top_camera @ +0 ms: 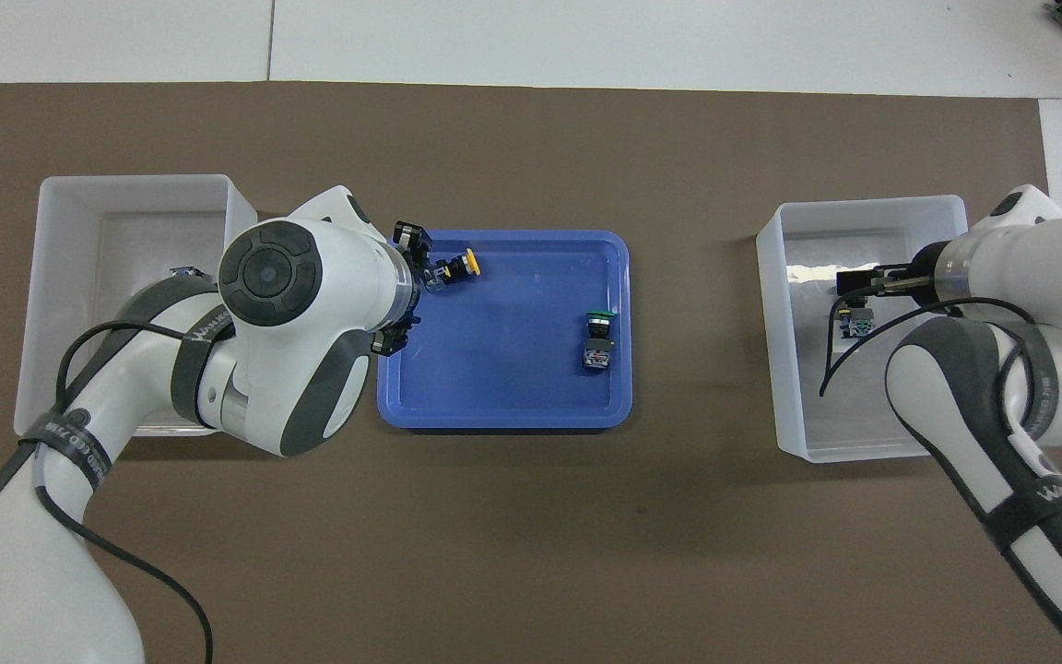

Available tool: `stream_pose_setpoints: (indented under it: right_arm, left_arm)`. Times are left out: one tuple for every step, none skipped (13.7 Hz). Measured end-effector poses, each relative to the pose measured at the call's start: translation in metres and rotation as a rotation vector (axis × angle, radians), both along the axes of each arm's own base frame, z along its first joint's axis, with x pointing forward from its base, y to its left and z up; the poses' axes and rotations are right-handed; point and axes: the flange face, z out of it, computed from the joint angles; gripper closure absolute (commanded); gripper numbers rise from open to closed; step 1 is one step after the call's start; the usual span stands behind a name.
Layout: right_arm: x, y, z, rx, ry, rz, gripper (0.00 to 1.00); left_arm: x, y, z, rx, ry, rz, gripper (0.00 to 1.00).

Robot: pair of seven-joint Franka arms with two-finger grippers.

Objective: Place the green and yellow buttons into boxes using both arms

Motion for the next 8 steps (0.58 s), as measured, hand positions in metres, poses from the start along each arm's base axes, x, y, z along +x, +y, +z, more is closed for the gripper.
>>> stream_pose_setpoints:
  right_arm:
    - [-0.001,0.006,0.021,0.008,-0.004,-0.022,0.0]
    - [-0.002,0.013,0.038,0.016,-0.007,-0.045,0.0]
    - [-0.001,0.019,0.051,0.024,-0.012,-0.067,0.0]
    - [0.0,0.026,0.06,0.031,-0.017,-0.082,0.0]
    - [0.002,0.034,0.064,0.038,-0.023,-0.096,0.0]
    - [0.003,0.043,0.066,0.046,-0.026,-0.111,0.0]
    - [0.004,0.056,0.067,0.056,-0.028,-0.128,0.0]
    - [0.005,0.071,0.067,0.067,-0.027,-0.146,0.0]
  left_arm:
    - [-0.002,-0.001,-0.009,-0.013,0.004,0.05,0.32]
    - [-0.003,-0.002,-0.019,-0.019,0.012,0.086,0.32]
    - [-0.005,-0.006,-0.028,-0.022,0.024,0.108,0.32]
    - [-0.007,-0.011,-0.037,-0.025,0.033,0.127,0.32]
    - [-0.008,-0.017,-0.046,-0.036,0.032,0.148,0.32]
    - [-0.007,-0.022,-0.054,-0.047,0.028,0.167,0.32]
    - [-0.006,-0.024,-0.061,-0.057,0.024,0.183,0.32]
    - [-0.005,-0.024,-0.066,-0.064,0.02,0.195,0.32]
